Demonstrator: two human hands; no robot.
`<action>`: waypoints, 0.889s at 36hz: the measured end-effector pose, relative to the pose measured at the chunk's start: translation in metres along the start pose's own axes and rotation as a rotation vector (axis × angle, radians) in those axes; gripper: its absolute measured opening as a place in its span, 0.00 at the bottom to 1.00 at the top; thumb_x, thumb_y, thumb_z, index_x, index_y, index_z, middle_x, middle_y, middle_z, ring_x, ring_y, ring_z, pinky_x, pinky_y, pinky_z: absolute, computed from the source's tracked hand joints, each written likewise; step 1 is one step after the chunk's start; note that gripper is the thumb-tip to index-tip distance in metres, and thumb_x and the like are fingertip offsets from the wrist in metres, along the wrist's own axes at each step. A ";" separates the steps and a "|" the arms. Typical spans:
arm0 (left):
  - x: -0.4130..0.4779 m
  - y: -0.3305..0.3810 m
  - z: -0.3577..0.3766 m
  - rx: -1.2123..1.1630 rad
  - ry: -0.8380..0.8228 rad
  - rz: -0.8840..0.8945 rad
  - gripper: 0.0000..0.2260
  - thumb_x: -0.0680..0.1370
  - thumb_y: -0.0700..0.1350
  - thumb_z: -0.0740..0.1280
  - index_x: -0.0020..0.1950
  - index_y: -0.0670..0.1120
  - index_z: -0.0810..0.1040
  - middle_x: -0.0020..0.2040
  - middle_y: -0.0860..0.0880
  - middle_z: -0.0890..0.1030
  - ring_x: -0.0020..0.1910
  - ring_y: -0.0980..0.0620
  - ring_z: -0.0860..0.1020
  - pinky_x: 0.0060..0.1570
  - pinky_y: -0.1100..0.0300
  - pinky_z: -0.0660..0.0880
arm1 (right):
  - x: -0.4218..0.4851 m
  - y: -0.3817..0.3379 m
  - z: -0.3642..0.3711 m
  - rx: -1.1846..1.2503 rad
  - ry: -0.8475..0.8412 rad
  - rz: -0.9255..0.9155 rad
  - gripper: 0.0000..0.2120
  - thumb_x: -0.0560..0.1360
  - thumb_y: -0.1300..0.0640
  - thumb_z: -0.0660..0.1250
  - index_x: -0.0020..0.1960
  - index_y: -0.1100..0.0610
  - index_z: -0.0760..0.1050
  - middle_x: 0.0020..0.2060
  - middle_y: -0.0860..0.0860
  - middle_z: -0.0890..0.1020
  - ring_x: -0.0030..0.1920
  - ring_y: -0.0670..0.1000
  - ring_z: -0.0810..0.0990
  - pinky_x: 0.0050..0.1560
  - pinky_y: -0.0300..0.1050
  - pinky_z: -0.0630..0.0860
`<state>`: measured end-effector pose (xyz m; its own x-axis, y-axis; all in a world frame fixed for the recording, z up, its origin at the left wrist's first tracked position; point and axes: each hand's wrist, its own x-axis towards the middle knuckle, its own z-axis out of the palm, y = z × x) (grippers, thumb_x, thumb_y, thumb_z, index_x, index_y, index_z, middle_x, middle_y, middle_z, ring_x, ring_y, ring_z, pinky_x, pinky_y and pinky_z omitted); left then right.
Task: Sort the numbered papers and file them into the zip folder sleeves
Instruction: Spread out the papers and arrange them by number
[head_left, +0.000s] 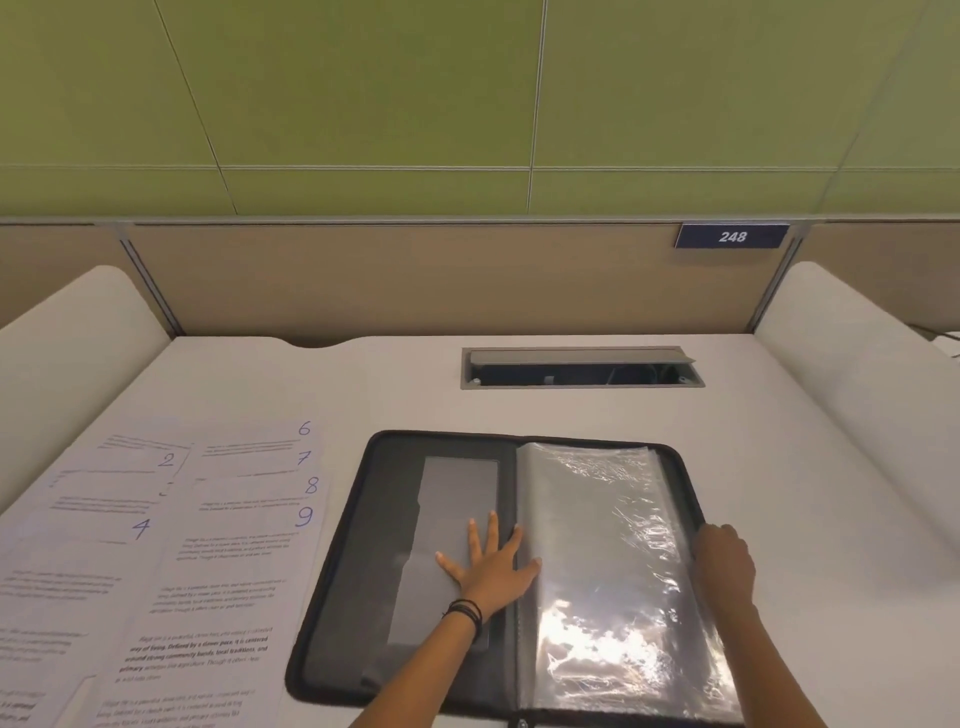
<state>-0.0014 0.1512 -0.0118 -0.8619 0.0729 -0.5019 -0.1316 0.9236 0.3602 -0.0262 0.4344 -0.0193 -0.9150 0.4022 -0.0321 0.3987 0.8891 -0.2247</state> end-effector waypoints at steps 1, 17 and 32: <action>0.002 0.001 -0.002 -0.008 -0.007 0.000 0.29 0.78 0.65 0.51 0.77 0.60 0.47 0.77 0.53 0.34 0.75 0.45 0.32 0.58 0.30 0.27 | -0.002 0.001 -0.001 0.024 -0.001 0.024 0.07 0.70 0.73 0.61 0.44 0.65 0.75 0.39 0.56 0.71 0.38 0.57 0.72 0.36 0.44 0.66; 0.037 0.018 -0.033 -0.018 -0.064 0.053 0.24 0.80 0.61 0.51 0.76 0.62 0.53 0.78 0.54 0.38 0.75 0.46 0.35 0.63 0.27 0.35 | -0.067 0.000 -0.016 0.004 -0.130 0.104 0.06 0.76 0.66 0.60 0.51 0.61 0.73 0.47 0.55 0.78 0.44 0.52 0.79 0.44 0.39 0.74; 0.054 0.035 -0.038 0.039 -0.070 0.102 0.23 0.81 0.61 0.51 0.76 0.60 0.54 0.78 0.53 0.39 0.76 0.45 0.37 0.65 0.29 0.36 | -0.124 -0.021 -0.016 -0.036 -0.273 0.040 0.20 0.78 0.64 0.58 0.33 0.52 0.53 0.33 0.44 0.63 0.39 0.46 0.70 0.37 0.34 0.64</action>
<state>-0.0712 0.1730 0.0035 -0.8332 0.1922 -0.5185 -0.0245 0.9239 0.3819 0.0802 0.3694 0.0053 -0.8796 0.3674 -0.3023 0.4320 0.8829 -0.1838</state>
